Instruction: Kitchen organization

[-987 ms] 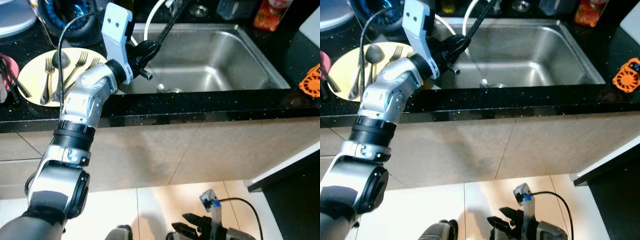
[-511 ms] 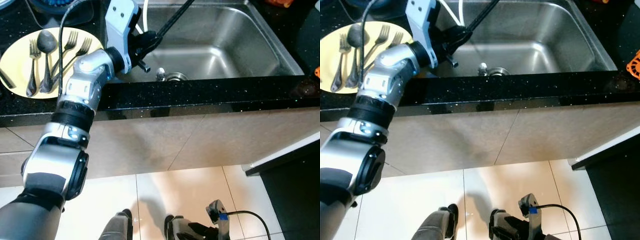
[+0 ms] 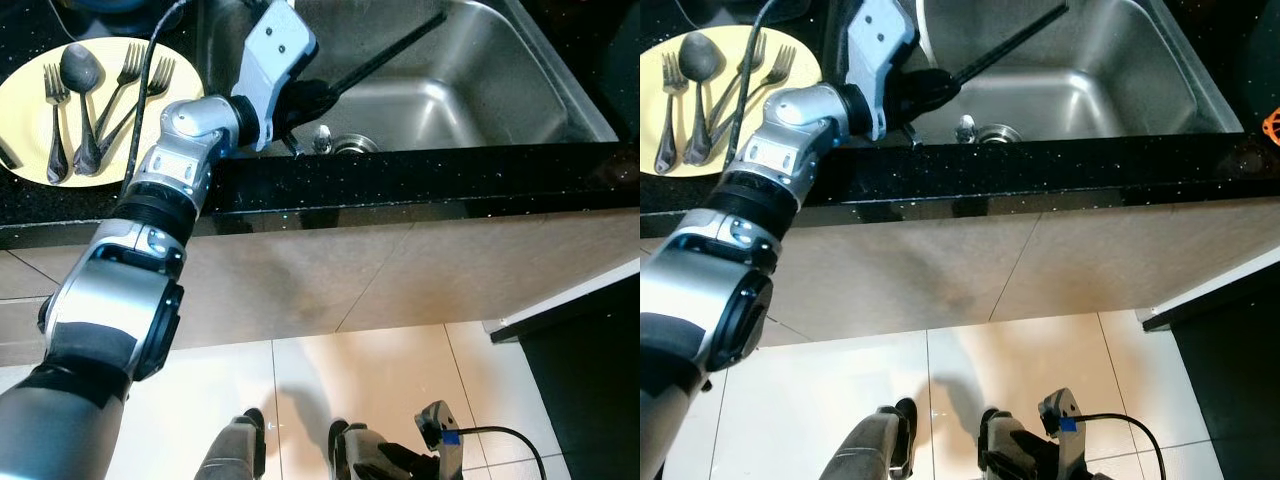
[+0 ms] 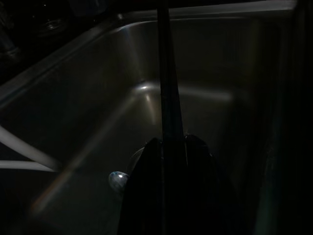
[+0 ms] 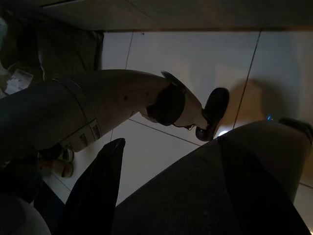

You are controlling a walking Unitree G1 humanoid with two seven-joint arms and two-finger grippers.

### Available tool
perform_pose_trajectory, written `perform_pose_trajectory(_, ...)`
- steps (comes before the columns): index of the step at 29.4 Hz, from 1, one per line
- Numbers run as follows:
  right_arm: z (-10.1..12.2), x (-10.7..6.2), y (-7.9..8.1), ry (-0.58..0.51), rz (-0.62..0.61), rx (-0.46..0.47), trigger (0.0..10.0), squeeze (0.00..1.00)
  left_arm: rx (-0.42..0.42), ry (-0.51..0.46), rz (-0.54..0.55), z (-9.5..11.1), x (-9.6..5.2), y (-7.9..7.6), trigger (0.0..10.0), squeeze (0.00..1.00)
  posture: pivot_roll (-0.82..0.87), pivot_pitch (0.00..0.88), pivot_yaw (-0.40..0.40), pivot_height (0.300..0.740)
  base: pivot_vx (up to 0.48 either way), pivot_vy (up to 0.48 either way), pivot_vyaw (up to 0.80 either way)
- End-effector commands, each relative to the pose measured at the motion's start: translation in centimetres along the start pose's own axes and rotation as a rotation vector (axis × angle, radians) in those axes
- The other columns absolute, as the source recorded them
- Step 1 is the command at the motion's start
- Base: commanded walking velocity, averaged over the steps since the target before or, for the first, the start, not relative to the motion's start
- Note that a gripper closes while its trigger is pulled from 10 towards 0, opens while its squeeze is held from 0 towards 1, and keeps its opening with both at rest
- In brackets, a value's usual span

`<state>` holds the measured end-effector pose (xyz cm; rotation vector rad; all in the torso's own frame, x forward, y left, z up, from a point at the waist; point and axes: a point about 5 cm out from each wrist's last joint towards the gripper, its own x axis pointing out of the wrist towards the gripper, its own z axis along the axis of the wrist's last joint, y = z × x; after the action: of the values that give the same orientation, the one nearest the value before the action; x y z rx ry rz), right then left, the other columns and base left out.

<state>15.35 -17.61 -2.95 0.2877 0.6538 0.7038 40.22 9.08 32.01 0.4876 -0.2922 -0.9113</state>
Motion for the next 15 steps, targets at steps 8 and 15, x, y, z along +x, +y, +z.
perform_pose_trajectory(8,-1.8,-0.6,0.3,0.058,-0.041,0.059,10.0,0.00,0.192,0.256,0.020,-2.1,1.3,-1.1,10.0,0.00,-0.09,0.365,-0.021,0.740,0.000,0.000,0.00)
perform_pose_trajectory(15,-1.3,-0.3,0.3,0.049,-0.051,0.060,10.0,0.00,0.263,0.336,0.017,-2.3,1.3,-0.8,10.0,0.00,-0.09,0.360,-0.017,0.740,0.000,0.000,0.00)
